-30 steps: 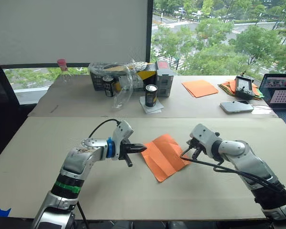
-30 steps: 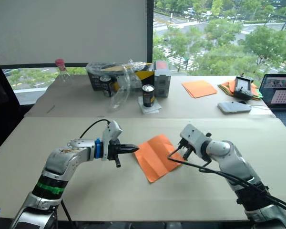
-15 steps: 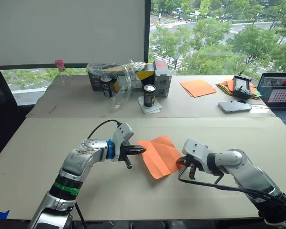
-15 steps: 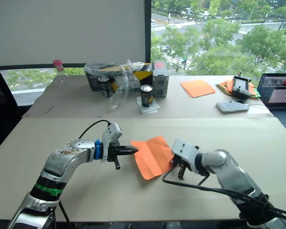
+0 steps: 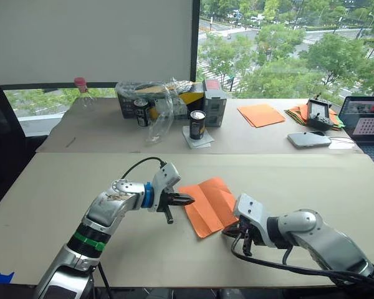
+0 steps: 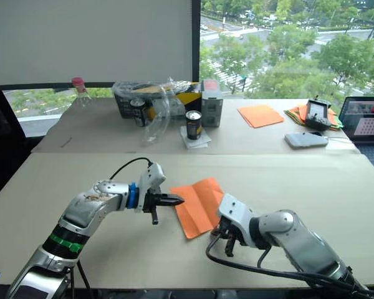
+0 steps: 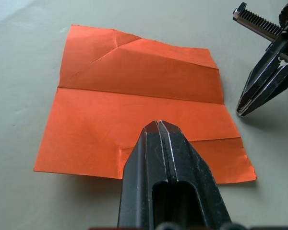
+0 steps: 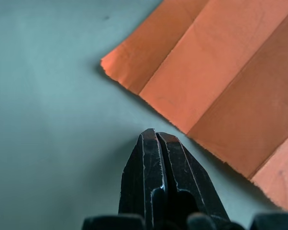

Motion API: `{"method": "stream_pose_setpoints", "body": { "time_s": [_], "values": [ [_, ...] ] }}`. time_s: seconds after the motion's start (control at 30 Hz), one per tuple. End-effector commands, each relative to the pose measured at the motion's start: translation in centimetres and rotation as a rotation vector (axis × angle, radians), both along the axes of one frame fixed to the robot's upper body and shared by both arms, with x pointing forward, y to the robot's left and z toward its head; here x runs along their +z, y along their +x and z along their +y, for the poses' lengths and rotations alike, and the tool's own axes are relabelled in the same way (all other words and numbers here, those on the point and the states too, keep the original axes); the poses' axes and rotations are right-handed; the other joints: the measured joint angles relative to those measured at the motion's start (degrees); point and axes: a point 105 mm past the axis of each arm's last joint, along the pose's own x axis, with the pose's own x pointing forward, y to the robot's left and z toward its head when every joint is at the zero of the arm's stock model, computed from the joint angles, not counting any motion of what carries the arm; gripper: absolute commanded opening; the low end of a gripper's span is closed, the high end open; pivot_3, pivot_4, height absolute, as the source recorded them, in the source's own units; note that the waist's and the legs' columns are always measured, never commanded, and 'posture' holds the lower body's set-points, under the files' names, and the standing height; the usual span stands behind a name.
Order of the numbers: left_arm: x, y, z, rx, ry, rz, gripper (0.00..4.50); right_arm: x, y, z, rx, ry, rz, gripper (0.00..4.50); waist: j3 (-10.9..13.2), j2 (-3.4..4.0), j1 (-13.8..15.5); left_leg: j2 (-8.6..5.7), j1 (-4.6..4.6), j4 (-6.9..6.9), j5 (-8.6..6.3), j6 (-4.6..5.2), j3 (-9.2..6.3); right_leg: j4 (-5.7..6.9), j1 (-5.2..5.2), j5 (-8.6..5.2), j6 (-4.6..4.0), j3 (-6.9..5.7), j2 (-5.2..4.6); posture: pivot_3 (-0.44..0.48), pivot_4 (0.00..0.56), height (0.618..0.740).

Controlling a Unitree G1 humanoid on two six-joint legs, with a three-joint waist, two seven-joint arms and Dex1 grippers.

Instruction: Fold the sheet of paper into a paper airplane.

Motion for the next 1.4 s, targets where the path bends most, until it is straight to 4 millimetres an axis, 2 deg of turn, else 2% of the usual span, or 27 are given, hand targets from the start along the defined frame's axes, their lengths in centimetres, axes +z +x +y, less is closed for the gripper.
{"method": "stream_pose_setpoints", "body": {
  "time_s": [0.03, 0.13, 0.27, 0.47, 0.6, 0.7, 1.13, 1.27, 1.4],
  "values": [
    [1.0, 0.2, 0.4, -0.006, -0.008, -0.04, 0.0, 3.1, 0.1, -0.5, 0.001, 0.041, -0.069, 0.04, 0.0, 0.0, 0.07, 0.01, 0.01, 0.01, 0.0, 0.0, -0.01, -0.01, 0.02, 0.0, 0.0, -0.01, 0.0, 0.0, 0.15, 0.67],
    [1.1, 0.3, 1.0, 0.016, -0.014, -0.032, 0.0, 3.7, 1.7, -2.2, -0.058, -0.028, -0.142, 0.04, 0.0, 0.0, 0.25, 0.01, 0.02, 0.01, 0.0, 0.01, -0.01, 0.0, 0.03, 0.0, 0.0, -0.02, 0.01, 0.0, 0.15, 0.67],
    [0.8, 0.3, 1.4, 0.028, -0.013, -0.025, 0.0, 2.3, 4.9, -5.6, -0.154, -0.231, -0.237, 0.04, 0.0, 0.0, 0.29, 0.0, 0.03, 0.01, 0.0, 0.01, 0.03, 0.0, 0.02, 0.0, 0.0, -0.01, -0.01, 0.0, 0.15, 0.67],
    [0.8, 0.1, 1.4, 0.035, -0.016, -0.024, 0.0, 1.1, 7.1, -6.6, -0.124, -0.334, -0.268, 0.04, 0.0, -0.01, 0.18, 0.02, 0.0, -0.02, 0.0, -0.01, 0.05, 0.0, -0.04, 0.0, 0.0, 0.0, -0.01, 0.0, 0.15, 0.67],
    [0.8, 0.0, 1.7, 0.05, -0.016, -0.026, 0.0, 0.3, 6.7, -6.1, -0.055, -0.333, -0.219, 0.04, 0.0, -0.01, 0.13, 0.0, -0.01, 0.01, 0.0, 0.0, 0.04, 0.0, -0.02, 0.0, 0.0, 0.0, -0.02, 0.0, 0.15, 0.67],
    [0.8, -0.1, 2.1, 0.065, -0.014, -0.027, 0.0, 0.2, 5.5, -4.6, 0.005, -0.268, -0.162, 0.04, 0.0, -0.01, 0.06, 0.01, 0.0, 0.0, 0.0, 0.0, 0.04, 0.0, -0.02, 0.0, 0.0, 0.0, -0.01, 0.0, 0.15, 0.67],
    [1.2, -0.1, 2.2, 0.083, -0.034, -0.038, 0.0, 1.0, 2.7, -0.3, 0.134, -0.119, -0.098, 0.04, 0.0, -0.01, 0.2, 0.02, -0.01, 0.01, 0.0, 0.0, 0.02, 0.0, -0.03, 0.0, 0.0, -0.01, -0.01, 0.0, 0.15, 0.67],
    [0.9, -0.3, 2.0, 0.067, -0.034, -0.03, 0.0, 1.0, 2.2, 0.0, 0.134, -0.103, -0.086, 0.04, 0.0, 0.0, 0.3, 0.02, -0.01, 0.01, 0.0, 0.0, 0.02, 0.0, -0.02, 0.0, 0.0, -0.01, -0.01, 0.0, 0.15, 0.67],
    [0.7, -0.4, 1.7, 0.057, -0.039, -0.027, 0.0, 1.2, 2.5, -1.5, 0.075, -0.137, -0.105, 0.04, 0.0, 0.0, 0.52, 0.0, -0.01, 0.02, 0.0, 0.0, 0.02, 0.0, -0.02, 0.0, 0.0, -0.01, -0.02, 0.0, 0.15, 0.67]
  ]
}}
